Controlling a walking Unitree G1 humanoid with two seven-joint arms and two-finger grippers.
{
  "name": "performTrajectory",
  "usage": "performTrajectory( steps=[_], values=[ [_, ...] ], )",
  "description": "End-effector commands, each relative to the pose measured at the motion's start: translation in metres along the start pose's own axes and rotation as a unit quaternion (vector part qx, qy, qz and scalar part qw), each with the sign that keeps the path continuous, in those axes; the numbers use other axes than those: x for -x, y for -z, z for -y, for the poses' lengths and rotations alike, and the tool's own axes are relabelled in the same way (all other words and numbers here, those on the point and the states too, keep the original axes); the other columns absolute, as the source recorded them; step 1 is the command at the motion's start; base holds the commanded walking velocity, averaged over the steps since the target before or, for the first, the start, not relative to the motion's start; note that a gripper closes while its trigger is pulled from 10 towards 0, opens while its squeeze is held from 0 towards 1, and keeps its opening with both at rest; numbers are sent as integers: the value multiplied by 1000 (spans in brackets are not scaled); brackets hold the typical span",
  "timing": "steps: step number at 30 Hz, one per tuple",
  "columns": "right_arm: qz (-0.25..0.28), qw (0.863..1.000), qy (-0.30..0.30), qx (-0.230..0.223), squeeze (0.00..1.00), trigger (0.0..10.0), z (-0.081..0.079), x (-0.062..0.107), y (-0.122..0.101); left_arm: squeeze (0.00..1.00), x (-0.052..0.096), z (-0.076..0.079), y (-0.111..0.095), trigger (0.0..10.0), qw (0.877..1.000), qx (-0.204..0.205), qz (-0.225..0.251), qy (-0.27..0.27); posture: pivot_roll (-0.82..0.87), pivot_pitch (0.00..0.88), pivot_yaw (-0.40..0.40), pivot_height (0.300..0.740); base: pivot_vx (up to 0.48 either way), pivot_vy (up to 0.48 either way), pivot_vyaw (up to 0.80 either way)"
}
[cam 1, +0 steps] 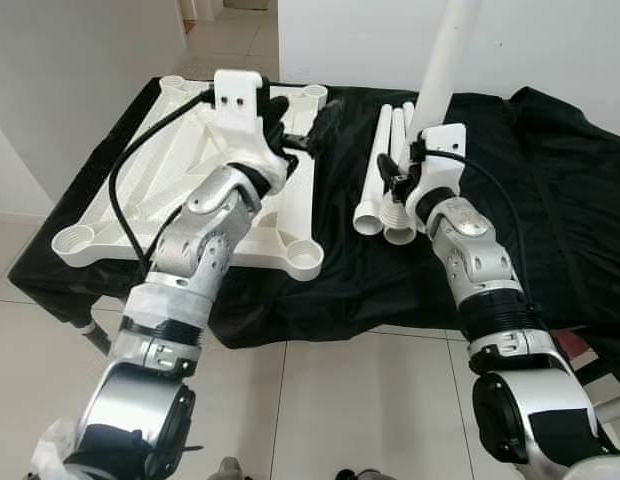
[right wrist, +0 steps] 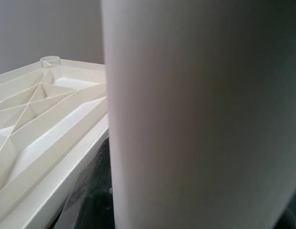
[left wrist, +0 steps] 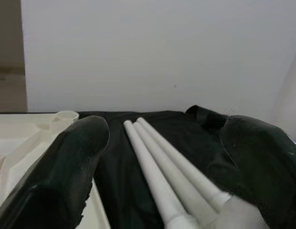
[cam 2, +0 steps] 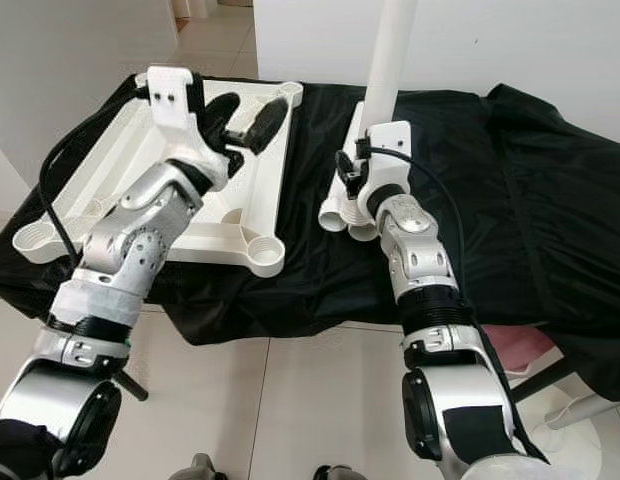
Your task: Building children table
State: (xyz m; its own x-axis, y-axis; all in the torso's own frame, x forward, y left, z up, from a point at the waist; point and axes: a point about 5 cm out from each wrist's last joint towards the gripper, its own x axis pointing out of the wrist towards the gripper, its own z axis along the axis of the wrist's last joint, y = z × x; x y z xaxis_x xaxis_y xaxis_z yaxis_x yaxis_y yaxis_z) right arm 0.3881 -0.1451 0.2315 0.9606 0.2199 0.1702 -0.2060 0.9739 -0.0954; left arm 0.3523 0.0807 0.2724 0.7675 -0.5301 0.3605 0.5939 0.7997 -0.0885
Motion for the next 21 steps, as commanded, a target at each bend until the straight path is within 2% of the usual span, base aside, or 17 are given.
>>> performTrajectory(
  steps=[1, 2, 5, 8, 9, 11, 15, 21],
  values=[
    [13, 1000, 0, -5, 0, 10000, -1, 1, -3, 0, 5, 5, 4, 10000, 998, -22, -8, 55, -1, 64, 9, 740, 0, 0, 0],
    [13, 1000, 0, -5, 0, 10000, -1, 1, -3, 0, 5, 5, 4, 10000, 998, -22, -8, 55, -1, 64, 9, 740, 0, 0, 0],
    [16, 1000, -3, -2, 0, 10000, -3, 0, -4, 0, 17, 0, 13, 10000, 997, -35, -29, 61, 9, 66, 2, 740, 0, 0, 0],
    [17, 1000, -3, -2, 0, 10000, -3, 1, -4, 0, 20, -1, 14, 10000, 997, -41, -33, 63, 10, 65, 1, 740, 0, 0, 0],
    [18, 1000, -5, -2, 0, 10000, -3, 1, -5, 0, 30, -6, 20, 10000, 994, -64, -51, 74, 11, 68, -2, 740, 0, 0, 0],
    [18, 1000, -5, -2, 0, 10000, -3, 1, -5, 0, 30, -6, 20, 10000, 994, -64, -51, 74, 11, 68, -2, 740, 0, 0, 0],
    [20, 1000, -5, -2, 0, 10000, -2, 1, -6, 0, 44, -13, 37, 10000, 982, -130, -101, 95, 15, 69, -7, 740, 0, 0, 0],
    [24, 1000, -4, 0, 0, 10000, 0, 3, -7, 0, 55, -12, 55, 10000, 975, -138, -138, 108, 9, 68, -8, 740, 0, 0, 0]
  ],
)
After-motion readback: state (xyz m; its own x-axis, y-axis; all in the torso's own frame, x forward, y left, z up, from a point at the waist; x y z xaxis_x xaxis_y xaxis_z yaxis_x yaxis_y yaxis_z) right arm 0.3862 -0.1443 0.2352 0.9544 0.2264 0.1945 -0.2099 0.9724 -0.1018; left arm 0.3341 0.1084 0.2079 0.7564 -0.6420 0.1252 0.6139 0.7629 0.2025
